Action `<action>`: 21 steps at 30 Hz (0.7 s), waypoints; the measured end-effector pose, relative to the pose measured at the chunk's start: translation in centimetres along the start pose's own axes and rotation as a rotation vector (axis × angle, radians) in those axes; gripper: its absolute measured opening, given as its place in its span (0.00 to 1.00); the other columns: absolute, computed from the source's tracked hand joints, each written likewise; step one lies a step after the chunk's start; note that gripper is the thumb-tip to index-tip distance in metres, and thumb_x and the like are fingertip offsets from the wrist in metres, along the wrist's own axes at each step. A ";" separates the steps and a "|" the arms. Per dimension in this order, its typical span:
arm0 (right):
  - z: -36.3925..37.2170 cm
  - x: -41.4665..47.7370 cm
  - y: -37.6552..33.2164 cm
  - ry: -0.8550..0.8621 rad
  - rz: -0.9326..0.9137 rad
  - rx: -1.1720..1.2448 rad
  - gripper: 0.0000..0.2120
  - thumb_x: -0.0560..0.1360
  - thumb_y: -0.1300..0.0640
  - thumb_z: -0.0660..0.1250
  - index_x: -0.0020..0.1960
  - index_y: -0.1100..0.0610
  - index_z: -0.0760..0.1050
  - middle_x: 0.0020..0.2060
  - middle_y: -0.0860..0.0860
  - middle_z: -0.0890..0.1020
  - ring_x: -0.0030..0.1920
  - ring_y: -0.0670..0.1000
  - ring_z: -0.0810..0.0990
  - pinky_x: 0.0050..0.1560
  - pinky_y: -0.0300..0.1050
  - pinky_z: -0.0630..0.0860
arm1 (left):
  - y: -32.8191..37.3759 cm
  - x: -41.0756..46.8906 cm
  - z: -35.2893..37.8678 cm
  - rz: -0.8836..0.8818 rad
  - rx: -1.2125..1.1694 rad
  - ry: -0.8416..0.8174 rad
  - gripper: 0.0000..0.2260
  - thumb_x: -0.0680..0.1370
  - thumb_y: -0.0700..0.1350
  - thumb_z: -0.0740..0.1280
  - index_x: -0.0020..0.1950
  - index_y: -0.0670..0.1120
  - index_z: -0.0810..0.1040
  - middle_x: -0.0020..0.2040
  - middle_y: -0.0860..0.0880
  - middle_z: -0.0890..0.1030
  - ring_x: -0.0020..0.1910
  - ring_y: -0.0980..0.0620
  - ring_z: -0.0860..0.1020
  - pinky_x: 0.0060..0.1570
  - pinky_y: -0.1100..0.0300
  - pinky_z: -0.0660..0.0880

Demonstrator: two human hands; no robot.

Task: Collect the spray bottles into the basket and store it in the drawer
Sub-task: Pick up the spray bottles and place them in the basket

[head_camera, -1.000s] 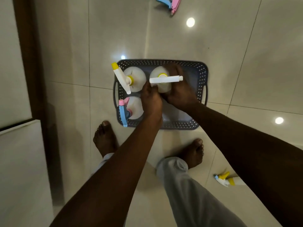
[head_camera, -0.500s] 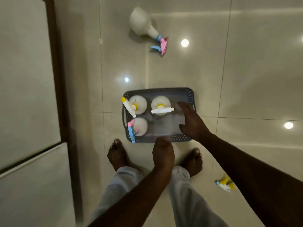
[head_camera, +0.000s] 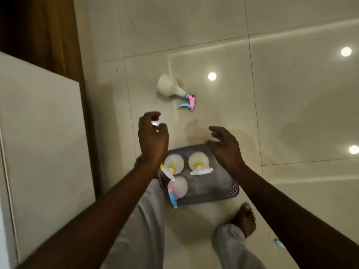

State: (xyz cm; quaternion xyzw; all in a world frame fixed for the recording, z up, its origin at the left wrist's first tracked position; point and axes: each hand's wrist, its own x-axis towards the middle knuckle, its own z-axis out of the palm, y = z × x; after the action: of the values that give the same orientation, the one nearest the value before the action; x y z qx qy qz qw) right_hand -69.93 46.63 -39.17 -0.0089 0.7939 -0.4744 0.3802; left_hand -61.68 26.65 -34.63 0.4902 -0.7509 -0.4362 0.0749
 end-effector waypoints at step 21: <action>11.7 21.1 -2.2 0.155 0.460 0.292 0.09 0.82 0.55 0.69 0.60 0.58 0.79 0.53 0.56 0.80 0.49 0.53 0.78 0.52 0.48 0.79 | -7.0 23.3 9.6 0.049 0.240 -0.368 0.34 0.81 0.48 0.70 0.84 0.53 0.58 0.79 0.42 0.63 0.76 0.41 0.70 0.74 0.52 0.70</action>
State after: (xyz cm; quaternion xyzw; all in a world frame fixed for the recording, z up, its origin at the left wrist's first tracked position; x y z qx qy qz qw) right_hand -78.51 28.77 -53.16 0.2629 0.7249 -0.4843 0.4132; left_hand -74.03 12.56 -52.87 0.3893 -0.8102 -0.4239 -0.1116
